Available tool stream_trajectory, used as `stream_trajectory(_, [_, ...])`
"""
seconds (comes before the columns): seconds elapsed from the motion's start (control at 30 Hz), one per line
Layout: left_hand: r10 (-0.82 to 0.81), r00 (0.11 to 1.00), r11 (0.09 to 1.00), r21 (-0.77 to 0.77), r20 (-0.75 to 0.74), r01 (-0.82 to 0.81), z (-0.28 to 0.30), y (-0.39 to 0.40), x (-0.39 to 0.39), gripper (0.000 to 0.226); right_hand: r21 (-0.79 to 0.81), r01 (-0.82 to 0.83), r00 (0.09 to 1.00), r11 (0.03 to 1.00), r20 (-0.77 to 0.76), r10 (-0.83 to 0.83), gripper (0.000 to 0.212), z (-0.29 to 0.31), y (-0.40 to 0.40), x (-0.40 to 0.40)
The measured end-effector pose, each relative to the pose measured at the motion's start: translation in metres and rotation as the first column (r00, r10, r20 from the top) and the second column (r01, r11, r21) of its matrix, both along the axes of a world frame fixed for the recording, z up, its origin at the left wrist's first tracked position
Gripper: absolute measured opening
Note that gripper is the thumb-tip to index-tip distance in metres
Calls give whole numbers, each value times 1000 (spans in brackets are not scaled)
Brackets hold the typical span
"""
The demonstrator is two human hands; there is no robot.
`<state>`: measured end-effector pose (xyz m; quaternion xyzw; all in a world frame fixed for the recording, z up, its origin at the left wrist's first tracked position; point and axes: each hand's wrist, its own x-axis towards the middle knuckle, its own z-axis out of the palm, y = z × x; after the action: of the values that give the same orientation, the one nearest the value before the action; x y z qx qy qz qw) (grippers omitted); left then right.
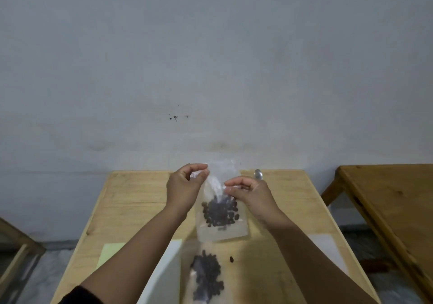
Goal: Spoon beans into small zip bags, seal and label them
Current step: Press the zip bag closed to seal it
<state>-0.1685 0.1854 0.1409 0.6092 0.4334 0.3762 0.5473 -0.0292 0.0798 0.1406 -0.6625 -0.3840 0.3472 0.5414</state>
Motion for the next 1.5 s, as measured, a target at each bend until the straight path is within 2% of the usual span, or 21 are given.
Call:
stream_trajectory(0.17, [-129, 967, 991, -59, -218, 119, -52, -17, -30, 18, -168, 108, 985, 980, -115, -128, 12, -56, -15, -28])
stream_trajectory(0.3, [-188, 885, 982, -92, -427, 164, -103, -43, -57, 25, -376, 114, 993, 919, 10, -119, 14, -101, -33, -56])
stream_trajectory(0.47, [-228, 796, 973, -106, -560, 204, -139, -65, -74, 33, -532, 114, 984, 839, 175, -22, 12, -135, -45, -76])
stream_trajectory(0.53, [-235, 776, 970, -89, -585, 227, -144, -70, -78, 34, -538, 156, 958, 829, 287, 6, 15, -142, -45, -83])
stream_trajectory(0.6, [-271, 718, 950, -60, -642, 305, -147, -73, -81, 38, -517, 217, 920, 828, 392, 4, 17, -147, -45, -90])
stream_trajectory(0.7, [-279, 683, 939, -42, -675, 342, -151, -75, -83, 44, -492, 284, 873, 823, 488, -9, 20, -154, -45, -98])
stream_trajectory(0.97, [-281, 708, 937, -25, -648, 348, -155, -72, -85, 46, -452, 335, 861, 827, 503, -75, 18, -160, -48, -104])
stream_trajectory(1.2, [-282, 699, 925, 9, -657, 381, -158, -66, -83, 46, -444, 275, 832, 853, 554, 20, 21, -154, -46, -97])
stream_trajectory(1.37, [-183, 696, 914, 140, -695, 380, -147, -68, -69, 47, -433, 279, 713, 858, 691, 117, 36, -142, -46, -92])
stream_trajectory(1.5, [-145, 594, 790, 268, -791, 551, -130, -66, -45, 52, -473, 247, 578, 846, 772, 263, 47, -127, -48, -77])
